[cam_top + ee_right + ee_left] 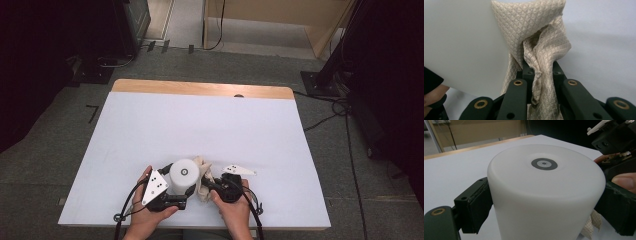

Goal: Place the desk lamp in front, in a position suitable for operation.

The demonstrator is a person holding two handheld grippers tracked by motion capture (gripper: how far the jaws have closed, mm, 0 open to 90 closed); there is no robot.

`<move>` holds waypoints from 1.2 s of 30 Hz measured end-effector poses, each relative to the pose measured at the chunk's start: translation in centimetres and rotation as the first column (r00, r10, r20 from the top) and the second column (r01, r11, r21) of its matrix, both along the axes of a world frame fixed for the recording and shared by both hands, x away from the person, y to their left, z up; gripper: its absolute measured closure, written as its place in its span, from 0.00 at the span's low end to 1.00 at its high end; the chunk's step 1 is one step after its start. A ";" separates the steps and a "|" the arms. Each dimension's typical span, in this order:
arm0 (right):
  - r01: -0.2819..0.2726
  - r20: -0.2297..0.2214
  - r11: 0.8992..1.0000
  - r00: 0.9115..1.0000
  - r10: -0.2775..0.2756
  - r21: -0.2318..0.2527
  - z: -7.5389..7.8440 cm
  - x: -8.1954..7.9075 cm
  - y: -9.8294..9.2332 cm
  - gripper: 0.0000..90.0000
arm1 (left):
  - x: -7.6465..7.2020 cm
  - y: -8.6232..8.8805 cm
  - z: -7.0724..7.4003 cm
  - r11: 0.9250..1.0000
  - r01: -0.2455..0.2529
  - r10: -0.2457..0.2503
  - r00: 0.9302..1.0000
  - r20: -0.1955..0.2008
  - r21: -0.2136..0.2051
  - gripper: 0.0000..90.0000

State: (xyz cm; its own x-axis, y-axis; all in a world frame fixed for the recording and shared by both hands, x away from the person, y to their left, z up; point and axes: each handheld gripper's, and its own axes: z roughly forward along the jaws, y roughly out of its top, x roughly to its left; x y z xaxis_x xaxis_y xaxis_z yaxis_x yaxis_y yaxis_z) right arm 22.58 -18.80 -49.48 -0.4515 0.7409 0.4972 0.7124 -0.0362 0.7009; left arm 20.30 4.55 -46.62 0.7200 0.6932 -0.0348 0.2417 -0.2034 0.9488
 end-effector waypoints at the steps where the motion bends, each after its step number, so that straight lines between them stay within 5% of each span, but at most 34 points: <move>1: -0.003 0.001 1.000 1.000 0.003 -0.003 0.1 0.0 0.0 0.89 | 0.0 0.0 0.0 1.000 -0.002 0.002 1.000 0.002 0.000 0.09; 6: -0.038 0.081 0.999 0.996 0.035 0.029 1.8 -0.2 -0.3 0.89 | 0.2 0.2 0.0 1.000 0.001 -0.001 1.000 -0.004 -0.011 0.09; 15: -0.064 0.232 0.997 0.971 0.051 0.050 4.8 -1.0 -0.5 0.88 | 0.2 0.2 0.0 1.000 -0.007 0.007 1.000 -0.007 -0.015 0.09; 20: -0.048 0.224 0.997 0.974 0.035 0.054 4.0 -0.5 -0.4 0.87 | 0.1 0.0 -0.1 1.000 -0.001 0.001 1.000 0.000 -0.004 0.09; 27: -0.033 0.120 0.997 0.992 0.024 0.068 1.7 0.0 -0.6 0.88 | 0.2 -0.3 -0.1 1.000 -0.007 0.007 1.000 0.005 0.001 0.09; 31: -0.012 0.054 0.999 0.999 0.010 0.032 0.1 -0.2 -0.3 0.88 | 0.3 -0.3 -0.1 1.000 -0.004 0.004 1.000 0.004 -0.003 0.09; 36: 0.006 0.052 1.000 0.999 -0.006 0.003 -0.4 -0.5 -0.1 0.88 | 0.5 -0.4 -0.1 1.000 -0.006 0.006 1.000 0.007 -0.006 0.09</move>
State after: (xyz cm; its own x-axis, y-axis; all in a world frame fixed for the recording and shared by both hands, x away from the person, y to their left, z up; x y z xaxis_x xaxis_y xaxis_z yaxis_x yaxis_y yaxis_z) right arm 22.05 -18.94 -49.90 -0.4724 0.7422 0.4754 0.6748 -0.0424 0.7367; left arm 20.77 4.17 -46.68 0.7162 0.6970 -0.0344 0.2364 -0.1960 0.9517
